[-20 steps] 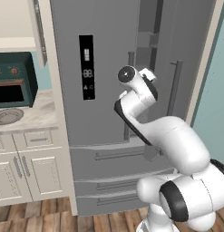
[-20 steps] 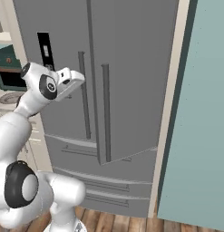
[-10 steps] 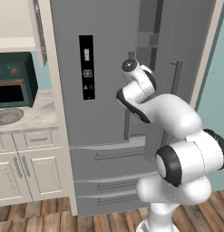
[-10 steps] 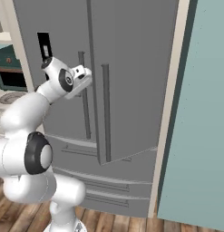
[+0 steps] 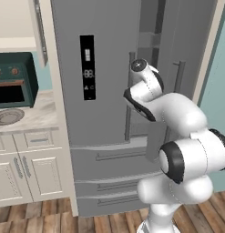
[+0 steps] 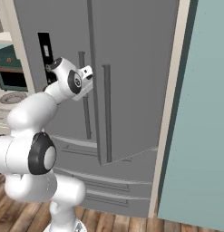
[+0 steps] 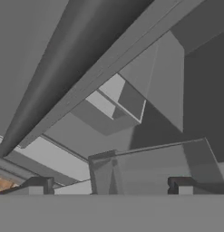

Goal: Move the hot dog bun to the plate on the dining table and place the condiment next to that plate. Then navigate to the fridge and take the sausage and place it on the plate as well.

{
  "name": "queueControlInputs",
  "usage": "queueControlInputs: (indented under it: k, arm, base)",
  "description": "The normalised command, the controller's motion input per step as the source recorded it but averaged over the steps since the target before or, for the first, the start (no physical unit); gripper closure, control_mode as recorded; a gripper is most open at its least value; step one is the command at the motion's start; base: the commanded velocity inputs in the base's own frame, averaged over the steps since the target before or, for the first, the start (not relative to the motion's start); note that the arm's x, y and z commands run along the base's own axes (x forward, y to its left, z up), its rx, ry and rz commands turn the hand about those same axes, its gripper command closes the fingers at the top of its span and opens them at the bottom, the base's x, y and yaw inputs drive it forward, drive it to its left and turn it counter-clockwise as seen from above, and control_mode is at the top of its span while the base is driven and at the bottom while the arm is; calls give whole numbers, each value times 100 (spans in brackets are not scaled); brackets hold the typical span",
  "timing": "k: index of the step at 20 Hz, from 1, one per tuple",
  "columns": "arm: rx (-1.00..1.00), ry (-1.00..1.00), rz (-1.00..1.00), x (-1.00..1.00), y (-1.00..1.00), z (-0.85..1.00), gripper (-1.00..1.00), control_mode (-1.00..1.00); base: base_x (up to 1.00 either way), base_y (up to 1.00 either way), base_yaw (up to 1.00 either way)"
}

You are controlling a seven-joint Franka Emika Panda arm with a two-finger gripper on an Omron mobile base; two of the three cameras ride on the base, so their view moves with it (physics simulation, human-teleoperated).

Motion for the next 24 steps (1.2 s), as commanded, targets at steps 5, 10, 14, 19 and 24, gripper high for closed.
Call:
queueControlInputs:
  k: [5,10,14,19,24]
  arm:
    - [0,0,0,-54,-66,2,-100,-100]
    - [2,0,-3,-56,-79,14,-100,-100]
    - [3,0,-5,-42,-87,16,-100,-100]
    - [4,0,-4,-27,-90,15,-100,-100]
    - [7,3,-2,-4,-90,11,-100,-100]
  base:
    - [0,0,0]
    - [0,0,0]
    - [0,0,0]
    - [0,0,0]
    - [0,0,0]
